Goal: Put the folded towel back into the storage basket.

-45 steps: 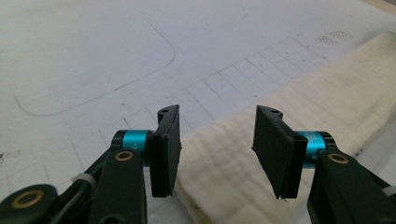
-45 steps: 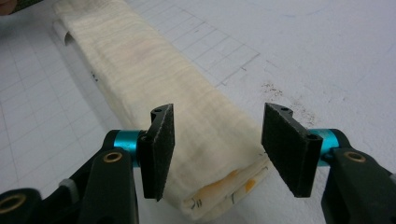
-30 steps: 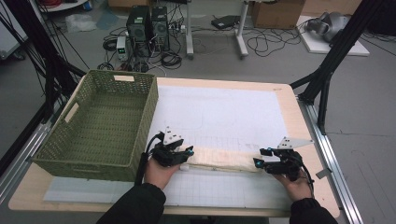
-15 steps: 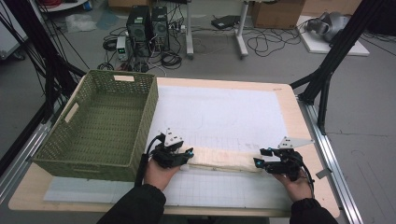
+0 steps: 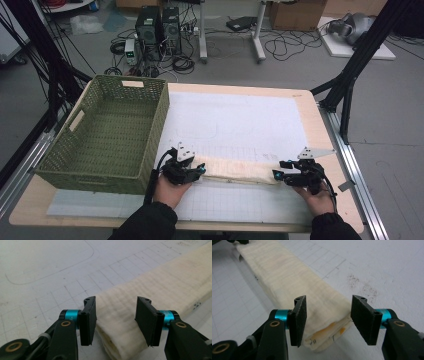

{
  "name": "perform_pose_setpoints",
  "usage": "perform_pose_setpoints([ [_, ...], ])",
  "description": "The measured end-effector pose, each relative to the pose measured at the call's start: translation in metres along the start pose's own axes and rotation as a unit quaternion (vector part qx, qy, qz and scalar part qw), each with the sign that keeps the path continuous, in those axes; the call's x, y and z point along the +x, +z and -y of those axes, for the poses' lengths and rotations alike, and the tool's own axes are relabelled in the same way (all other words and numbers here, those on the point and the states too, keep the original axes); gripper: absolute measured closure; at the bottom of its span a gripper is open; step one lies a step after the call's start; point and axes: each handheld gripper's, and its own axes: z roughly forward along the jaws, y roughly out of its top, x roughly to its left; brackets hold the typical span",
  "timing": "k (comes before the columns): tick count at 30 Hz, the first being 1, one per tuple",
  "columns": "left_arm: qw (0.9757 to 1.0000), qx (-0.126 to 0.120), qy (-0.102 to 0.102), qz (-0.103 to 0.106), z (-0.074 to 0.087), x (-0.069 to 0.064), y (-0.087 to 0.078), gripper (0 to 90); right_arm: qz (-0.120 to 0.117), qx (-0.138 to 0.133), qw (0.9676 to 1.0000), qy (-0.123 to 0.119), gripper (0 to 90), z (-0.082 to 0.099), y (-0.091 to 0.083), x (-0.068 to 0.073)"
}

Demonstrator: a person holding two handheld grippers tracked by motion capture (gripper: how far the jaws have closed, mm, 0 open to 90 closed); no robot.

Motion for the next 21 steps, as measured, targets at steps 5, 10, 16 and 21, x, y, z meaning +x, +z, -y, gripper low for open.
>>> perform_pose_setpoints([
  [5,0.9998,0.021,-0.004,-0.004,0.004,0.001,0.002,51.2,0.001,0.019,0.9998,0.004,47.1,0.003,0.003,-0.001],
  [10,0.9994,0.033,-0.001,-0.006,0.005,0.000,0.005,51.3,0.004,0.032,0.9994,0.009,47.3,0.005,0.005,-0.002],
  [16,0.9994,0.034,-0.011,0.003,0.006,0.000,0.005,57.7,-0.001,0.040,0.9990,0.022,49.0,0.005,0.009,-0.004],
  [21,0.9997,0.026,0.003,0.002,0.008,-0.003,0.002,75.8,-0.017,0.045,0.9988,0.012,68.6,0.004,0.011,-0.003],
])
